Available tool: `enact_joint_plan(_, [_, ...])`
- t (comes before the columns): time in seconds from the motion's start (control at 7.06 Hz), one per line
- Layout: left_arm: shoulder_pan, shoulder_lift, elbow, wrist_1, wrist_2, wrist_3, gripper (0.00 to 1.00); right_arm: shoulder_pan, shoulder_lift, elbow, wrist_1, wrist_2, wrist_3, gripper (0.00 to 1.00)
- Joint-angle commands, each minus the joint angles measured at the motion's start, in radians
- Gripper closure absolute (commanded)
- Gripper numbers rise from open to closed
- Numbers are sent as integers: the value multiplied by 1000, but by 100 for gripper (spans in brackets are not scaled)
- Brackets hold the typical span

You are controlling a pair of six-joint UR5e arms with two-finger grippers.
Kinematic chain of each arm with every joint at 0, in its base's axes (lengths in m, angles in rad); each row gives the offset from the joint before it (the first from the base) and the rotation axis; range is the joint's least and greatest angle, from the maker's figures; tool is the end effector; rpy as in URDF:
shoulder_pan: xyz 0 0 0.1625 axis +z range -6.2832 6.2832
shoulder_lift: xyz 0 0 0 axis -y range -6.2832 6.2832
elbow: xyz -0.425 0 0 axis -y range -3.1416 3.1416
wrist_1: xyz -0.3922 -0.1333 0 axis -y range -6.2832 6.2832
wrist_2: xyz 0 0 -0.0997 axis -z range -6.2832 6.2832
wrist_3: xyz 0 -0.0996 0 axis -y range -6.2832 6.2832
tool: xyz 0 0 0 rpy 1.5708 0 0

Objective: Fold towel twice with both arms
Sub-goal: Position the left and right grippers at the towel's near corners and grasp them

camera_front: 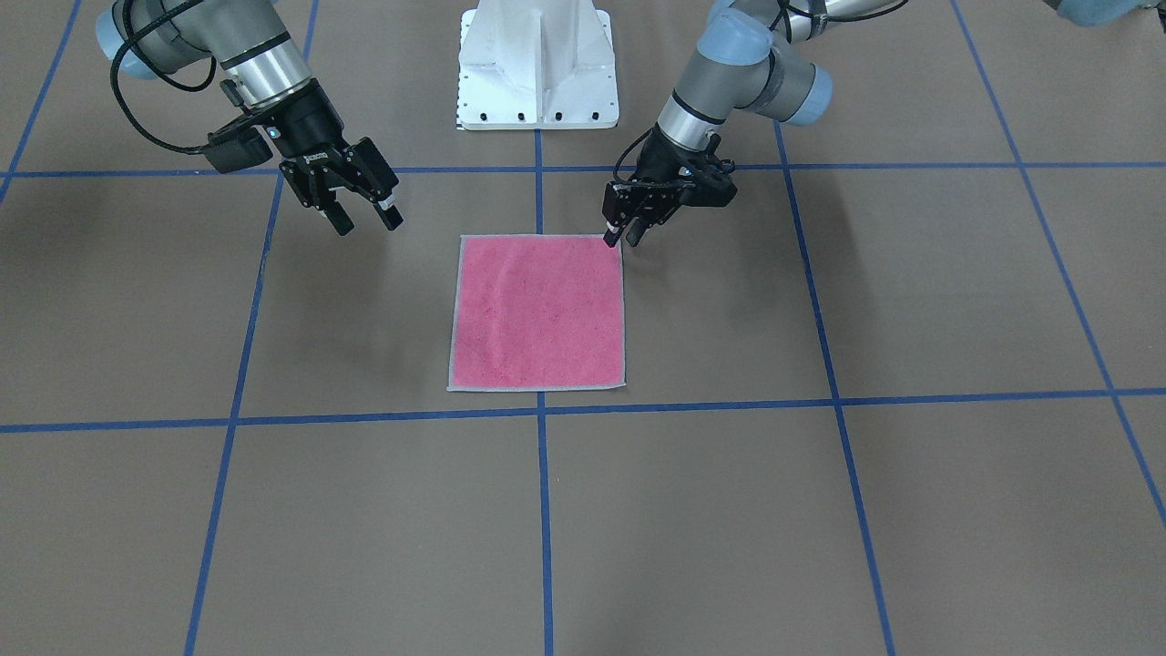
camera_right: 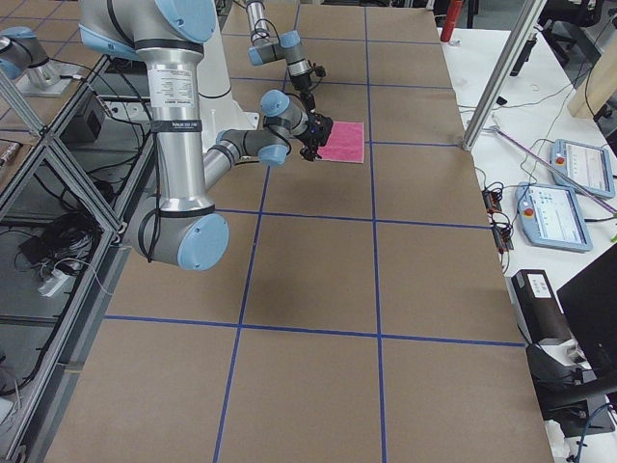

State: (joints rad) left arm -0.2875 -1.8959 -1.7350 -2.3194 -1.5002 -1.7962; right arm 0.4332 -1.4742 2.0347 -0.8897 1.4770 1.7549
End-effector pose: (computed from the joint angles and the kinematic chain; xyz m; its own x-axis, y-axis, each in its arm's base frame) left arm 0.5436 -0.3071 0.3191 0.2279 -0.2999 -0.9263 0.4080 0.8932 -0.1888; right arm -0.3933 -0.3390 0.3147 0.1972 0.2920 0.9359 -0.5437 0.8269 -0.1435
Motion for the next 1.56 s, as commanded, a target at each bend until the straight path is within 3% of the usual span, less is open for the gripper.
enact_joint_plan(0.0, [13,0,2,0,0,0,69,-1,0,-1,0,-1,0,2])
enact_joint_plan(0.42, [14,-6,2,0,2,0,100,-2,0,-1,0,-1,0,2])
enact_joint_plan(0.57, [14,-6,2,2,2,0,100,-7,0,-1,0,-1,0,2])
enact_joint_plan(0.99, [14,-8,0,0,5,1,100,-118,20,-56,-14,-136,82,5])
enact_joint_plan(1.28, [14,-8,0,0,6,1,100,-131,148,-192,-17,-141,223,6])
enact_joint_plan(1.42, [14,-6,0,0,6,1,100,-139,185,-203,-65,-142,260,7])
